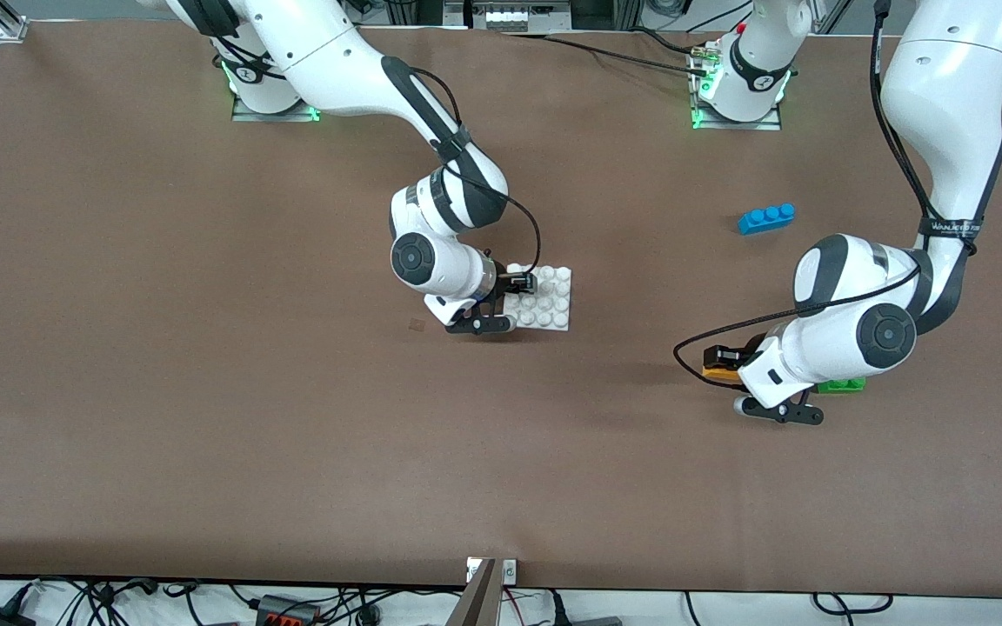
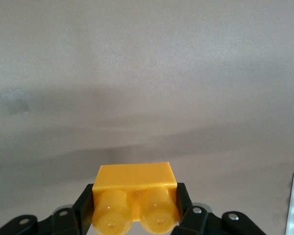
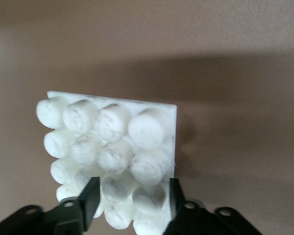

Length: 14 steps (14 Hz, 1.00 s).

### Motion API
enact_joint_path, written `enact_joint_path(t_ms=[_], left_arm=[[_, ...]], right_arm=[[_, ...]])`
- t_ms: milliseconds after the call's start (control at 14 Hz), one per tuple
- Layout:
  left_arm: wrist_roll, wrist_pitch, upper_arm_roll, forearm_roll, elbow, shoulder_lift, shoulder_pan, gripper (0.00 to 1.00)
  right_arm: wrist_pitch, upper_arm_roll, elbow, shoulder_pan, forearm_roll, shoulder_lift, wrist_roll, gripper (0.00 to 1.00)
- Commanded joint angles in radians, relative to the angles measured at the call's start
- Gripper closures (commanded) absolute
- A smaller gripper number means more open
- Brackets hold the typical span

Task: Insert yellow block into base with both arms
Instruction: 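Release the plate and retract the right gripper while the left gripper carries the block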

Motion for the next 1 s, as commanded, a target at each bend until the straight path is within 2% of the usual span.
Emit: enact_joint_path(t_ms=[0,143,429,500,571,714,857,929], left_arm=[[-0.015,-0.025,-0.009,0.008,0.0,-0.016,0.003,0.51],[-0.015,-0.025,-0.009,0.008,0.0,-0.016,0.003,0.51],[-0.029,-0.025,-0.011,0.008,0.0,-0.014,-0.028,0.51],[-0.074,-0.025,-0.014,0.008,0.0,-0.016,-0.046,0.51],[-0.126,-0.025,-0.014,0.008,0.0,-0.016,-0.072,0.51],[-0.181,-0.028,-0.018,0.012,0.005,-0.019,-0.138,0.51],[-0.187,-0.028,-0.024,0.008,0.034,-0.016,-0.196,0.51],[-0.193,-0.028,-0.027,0.008,0.034,-0.014,-0.23,0.51]], right_arm=[[-0.071,-0.031,-0.012,0.001,0.002,-0.096,0.005,0.0],[-0.231,-0.148,-0.012,0.008,-0.021,-0.194,0.002,0.0],[-0.627,-0.328,-0.011,-0.013,-0.315,-0.374,-0.018,0.0],[-0.719,-0.379,0.003,-0.027,-0.349,-0.391,-0.055,0.0],[-0.787,-0.431,0.009,-0.039,-0.378,-0.418,-0.175,0.0],[-0.882,-0.556,0.009,-0.056,-0.413,-0.475,-0.393,0.0],[-0.919,-0.695,0.012,-0.049,-0.458,-0.524,-0.475,0.0],[-0.938,-0.721,0.021,-0.049,-0.49,-0.546,-0.503,0.0]])
